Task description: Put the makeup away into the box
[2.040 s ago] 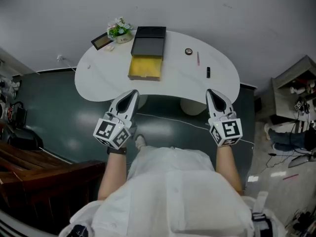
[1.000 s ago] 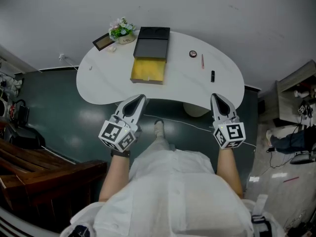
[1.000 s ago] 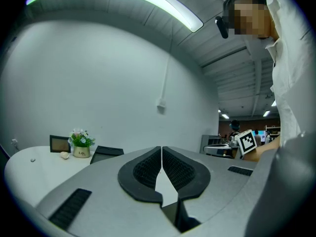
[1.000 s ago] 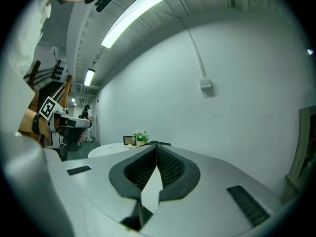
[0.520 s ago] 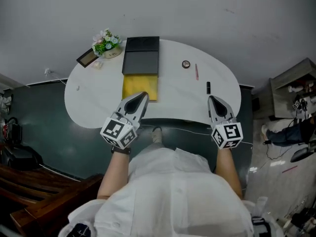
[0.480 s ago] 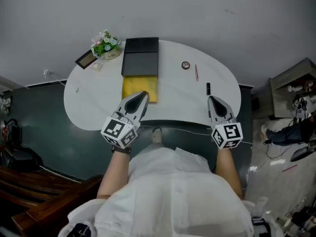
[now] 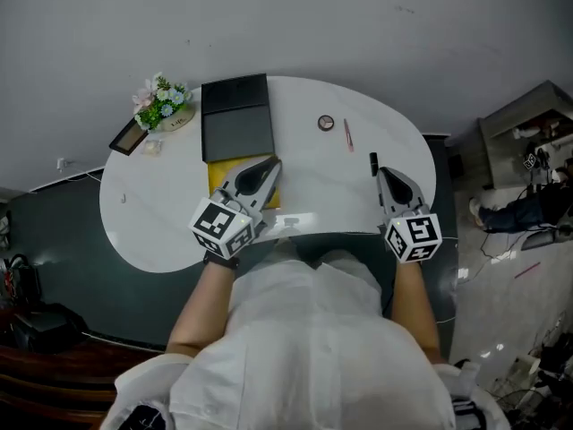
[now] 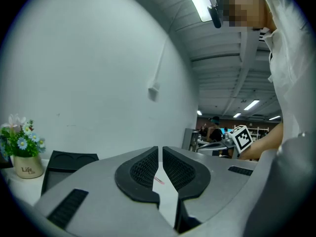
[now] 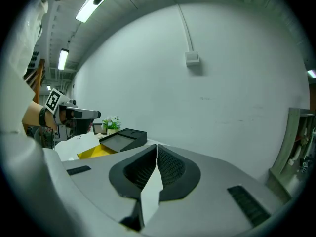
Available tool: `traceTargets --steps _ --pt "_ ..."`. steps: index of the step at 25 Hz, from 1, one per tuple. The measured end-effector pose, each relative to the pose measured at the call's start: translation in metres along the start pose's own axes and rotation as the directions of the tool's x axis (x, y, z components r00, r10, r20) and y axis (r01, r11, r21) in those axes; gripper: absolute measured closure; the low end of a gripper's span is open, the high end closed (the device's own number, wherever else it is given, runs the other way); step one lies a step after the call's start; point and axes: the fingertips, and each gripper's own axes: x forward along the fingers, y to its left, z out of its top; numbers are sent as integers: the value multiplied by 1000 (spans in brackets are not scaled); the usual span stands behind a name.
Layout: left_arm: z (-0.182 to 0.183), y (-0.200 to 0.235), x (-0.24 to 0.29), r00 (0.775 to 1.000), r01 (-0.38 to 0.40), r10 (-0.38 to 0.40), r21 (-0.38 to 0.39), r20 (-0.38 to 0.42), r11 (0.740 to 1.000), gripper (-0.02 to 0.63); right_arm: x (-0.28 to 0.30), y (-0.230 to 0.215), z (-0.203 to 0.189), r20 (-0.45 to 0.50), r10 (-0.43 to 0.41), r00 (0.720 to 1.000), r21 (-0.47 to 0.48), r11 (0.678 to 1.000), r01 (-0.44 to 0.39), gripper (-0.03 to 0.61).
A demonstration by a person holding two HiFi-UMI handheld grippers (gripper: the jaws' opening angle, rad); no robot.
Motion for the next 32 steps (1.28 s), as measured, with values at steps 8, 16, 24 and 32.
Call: traceTargets --steps 8,16,24,32 --pt "-28 -9 56 993 88 -88 -5 -76 996 592 19 -30 -22 -68 -13 998 8 1000 14 568" --pt "-56 -21 104 987 81 -88 -58 -133 995 592 40 -49 -73 -196 27 980 57 998 -16 566" --pt "-89 -25 137 976 93 -110 -95 -189 991 592 62 -68 -121 -297 33 954 105 994 -2 525" --pt "-104 -26 154 973 80 -106 -129 -205 988 592 76 -84 -158 -412 20 911 131 991 38 482"
